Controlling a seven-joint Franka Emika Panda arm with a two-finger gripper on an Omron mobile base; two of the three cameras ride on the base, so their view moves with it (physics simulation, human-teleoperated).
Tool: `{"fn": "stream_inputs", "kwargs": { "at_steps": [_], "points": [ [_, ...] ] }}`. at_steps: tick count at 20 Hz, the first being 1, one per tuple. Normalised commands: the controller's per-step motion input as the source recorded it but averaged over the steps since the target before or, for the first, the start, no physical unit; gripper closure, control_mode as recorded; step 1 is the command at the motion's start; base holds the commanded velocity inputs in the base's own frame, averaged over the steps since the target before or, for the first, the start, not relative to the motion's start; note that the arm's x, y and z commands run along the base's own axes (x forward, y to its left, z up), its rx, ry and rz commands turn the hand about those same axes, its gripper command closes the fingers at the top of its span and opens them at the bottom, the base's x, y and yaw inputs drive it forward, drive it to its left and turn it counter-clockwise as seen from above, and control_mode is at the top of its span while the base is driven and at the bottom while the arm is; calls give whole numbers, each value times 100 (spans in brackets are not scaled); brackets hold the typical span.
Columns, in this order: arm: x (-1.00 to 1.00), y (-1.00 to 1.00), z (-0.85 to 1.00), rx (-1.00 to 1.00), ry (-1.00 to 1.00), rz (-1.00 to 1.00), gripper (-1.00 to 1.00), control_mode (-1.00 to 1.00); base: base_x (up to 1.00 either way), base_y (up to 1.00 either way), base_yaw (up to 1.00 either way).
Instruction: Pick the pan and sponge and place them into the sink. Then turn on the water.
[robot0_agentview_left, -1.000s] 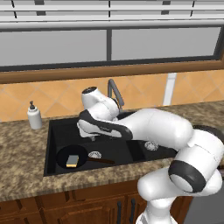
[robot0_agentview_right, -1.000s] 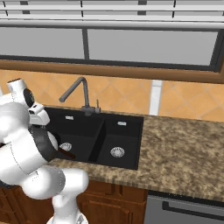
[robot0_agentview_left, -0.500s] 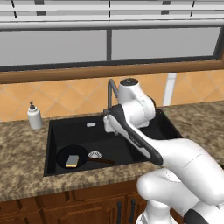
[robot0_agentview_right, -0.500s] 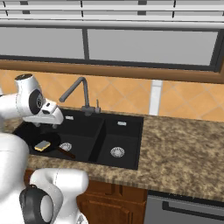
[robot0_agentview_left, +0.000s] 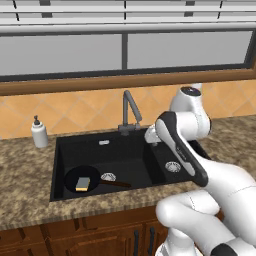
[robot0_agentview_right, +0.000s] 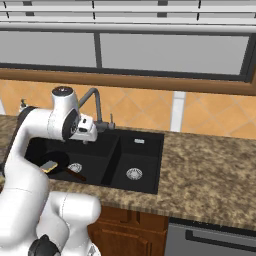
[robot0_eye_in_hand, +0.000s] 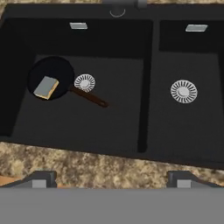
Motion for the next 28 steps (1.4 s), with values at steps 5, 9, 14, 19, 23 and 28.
{"fn": "stream_inputs", "kwargs": {
  "at_steps": [5,9,14,19,23,28],
  "points": [
    [40,-73,6,13,-8,11,-100,-100,0,0,0],
    [42,-69,0,13,-9,3,-100,-100,0,0,0],
    [51,-34,0,11,-22,0,-100,-100,0,0,0],
    [67,-9,0,6,-23,0,-100,-100,0,0,0],
    [71,-1,0,1,-22,0,-100,-100,0,0,0],
    [61,-9,-1,3,-23,1,-100,-100,0,0,0]
  ]
}}
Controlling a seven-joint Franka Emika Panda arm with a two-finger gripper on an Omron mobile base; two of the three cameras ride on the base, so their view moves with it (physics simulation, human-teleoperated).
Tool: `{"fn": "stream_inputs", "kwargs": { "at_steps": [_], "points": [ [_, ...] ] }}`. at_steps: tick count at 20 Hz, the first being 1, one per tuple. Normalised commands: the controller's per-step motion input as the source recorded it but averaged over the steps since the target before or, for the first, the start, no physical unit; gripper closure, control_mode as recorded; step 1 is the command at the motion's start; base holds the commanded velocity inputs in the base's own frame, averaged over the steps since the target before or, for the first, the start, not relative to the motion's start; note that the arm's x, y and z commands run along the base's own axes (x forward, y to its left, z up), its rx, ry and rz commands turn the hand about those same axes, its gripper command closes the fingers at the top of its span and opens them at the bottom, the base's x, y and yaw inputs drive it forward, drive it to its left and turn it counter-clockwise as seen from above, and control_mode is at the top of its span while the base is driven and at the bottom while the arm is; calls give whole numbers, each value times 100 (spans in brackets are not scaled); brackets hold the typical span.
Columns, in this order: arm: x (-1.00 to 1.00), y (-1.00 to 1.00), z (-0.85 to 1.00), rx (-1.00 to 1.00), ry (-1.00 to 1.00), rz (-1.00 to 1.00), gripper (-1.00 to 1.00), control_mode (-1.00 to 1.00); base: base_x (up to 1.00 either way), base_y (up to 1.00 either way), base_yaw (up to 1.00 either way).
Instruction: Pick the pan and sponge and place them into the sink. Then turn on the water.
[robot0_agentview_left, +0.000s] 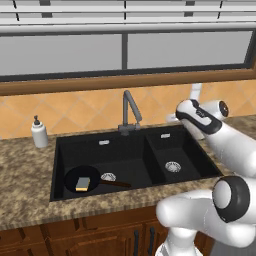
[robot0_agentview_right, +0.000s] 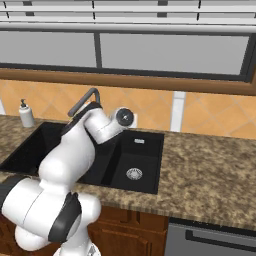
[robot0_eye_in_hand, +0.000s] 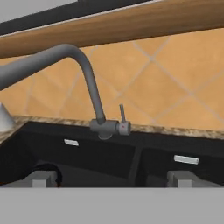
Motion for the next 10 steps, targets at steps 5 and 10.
{"fn": "stream_inputs", "kwargs": {
  "at_steps": [5,10],
  "points": [
    [47,-1,-13,1,-23,5,-100,-100,0,0,0],
    [30,0,-13,0,-28,1,-100,-100,0,0,0]
  ]
}}
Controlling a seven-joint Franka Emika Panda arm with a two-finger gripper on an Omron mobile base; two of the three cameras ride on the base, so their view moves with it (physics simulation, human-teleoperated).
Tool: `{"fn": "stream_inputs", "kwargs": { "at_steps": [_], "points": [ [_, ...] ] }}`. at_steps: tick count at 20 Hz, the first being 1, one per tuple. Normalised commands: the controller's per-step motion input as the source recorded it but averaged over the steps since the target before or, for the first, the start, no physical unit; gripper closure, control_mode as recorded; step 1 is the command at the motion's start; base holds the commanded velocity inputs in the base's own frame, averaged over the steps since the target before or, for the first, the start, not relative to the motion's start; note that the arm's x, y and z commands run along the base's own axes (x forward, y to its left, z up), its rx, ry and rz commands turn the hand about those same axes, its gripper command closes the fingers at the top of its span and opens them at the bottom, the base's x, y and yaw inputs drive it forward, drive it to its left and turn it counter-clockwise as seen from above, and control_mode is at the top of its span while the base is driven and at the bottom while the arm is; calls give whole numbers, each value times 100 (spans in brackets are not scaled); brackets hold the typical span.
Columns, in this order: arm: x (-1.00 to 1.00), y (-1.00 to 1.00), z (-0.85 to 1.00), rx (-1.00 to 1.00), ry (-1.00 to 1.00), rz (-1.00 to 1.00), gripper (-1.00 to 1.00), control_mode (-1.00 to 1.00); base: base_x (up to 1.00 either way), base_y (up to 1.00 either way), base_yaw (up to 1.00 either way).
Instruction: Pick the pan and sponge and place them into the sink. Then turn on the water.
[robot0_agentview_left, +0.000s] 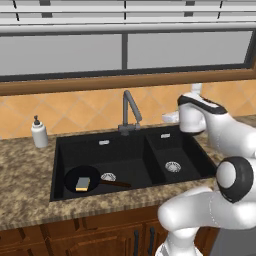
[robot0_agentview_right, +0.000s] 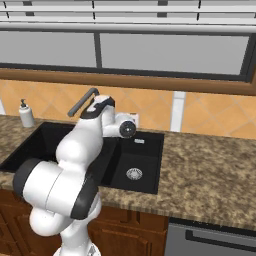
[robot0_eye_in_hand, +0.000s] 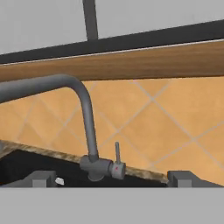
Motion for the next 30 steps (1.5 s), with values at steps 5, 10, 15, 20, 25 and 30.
{"fn": "stream_inputs", "kwargs": {
  "at_steps": [5,10,15,20,25,30],
  "points": [
    [25,6,-20,0,-22,0,-100,-100,0,0,0],
    [11,22,-17,0,-18,0,-100,-100,0,0,0],
    [10,5,-22,0,-17,0,-100,-100,0,0,0],
    [21,1,-5,0,-9,0,-100,-100,0,0,0],
    [27,0,2,0,1,0,-100,-100,0,0,0],
    [31,5,0,0,2,8,-100,-100,0,0,0]
  ]
}}
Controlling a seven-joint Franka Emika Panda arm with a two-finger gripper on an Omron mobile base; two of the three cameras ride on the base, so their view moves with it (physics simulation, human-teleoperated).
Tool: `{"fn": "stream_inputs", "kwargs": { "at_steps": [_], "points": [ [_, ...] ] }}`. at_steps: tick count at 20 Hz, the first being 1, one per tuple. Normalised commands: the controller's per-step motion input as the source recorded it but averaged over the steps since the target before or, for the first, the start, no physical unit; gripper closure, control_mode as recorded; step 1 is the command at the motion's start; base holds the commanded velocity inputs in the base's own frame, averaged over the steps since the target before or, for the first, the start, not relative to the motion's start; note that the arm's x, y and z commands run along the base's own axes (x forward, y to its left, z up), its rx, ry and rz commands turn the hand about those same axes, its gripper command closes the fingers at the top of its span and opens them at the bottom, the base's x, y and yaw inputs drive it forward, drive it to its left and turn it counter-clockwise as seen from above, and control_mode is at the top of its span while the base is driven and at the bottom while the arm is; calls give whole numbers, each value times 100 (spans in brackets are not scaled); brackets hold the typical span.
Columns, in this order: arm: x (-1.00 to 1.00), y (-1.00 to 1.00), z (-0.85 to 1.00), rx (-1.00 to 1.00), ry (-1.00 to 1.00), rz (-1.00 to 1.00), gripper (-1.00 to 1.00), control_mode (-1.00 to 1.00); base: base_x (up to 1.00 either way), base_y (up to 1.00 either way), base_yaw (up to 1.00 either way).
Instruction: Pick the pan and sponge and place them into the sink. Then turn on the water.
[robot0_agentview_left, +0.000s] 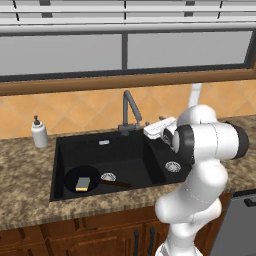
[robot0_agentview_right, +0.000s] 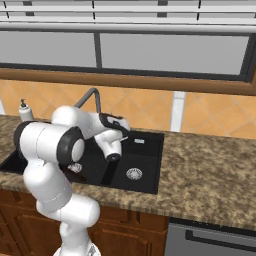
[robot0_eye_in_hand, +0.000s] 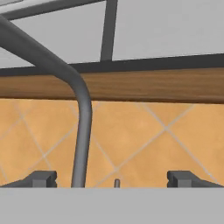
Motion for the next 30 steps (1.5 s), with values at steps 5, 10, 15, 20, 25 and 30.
{"fn": "stream_inputs", "kwargs": {
  "at_steps": [5,10,15,20,25,30],
  "points": [
    [13,0,0,0,0,20,-100,-100,0,0,0],
    [14,0,0,1,0,16,-100,-100,0,0,0],
    [25,13,0,0,2,8,-100,-100,0,0,0],
    [10,13,0,0,3,8,-100,-100,0,0,0],
    [15,3,-2,1,2,7,-100,-100,0,0,0],
    [35,0,-16,2,5,2,-100,-100,0,0,0]
  ]
}}
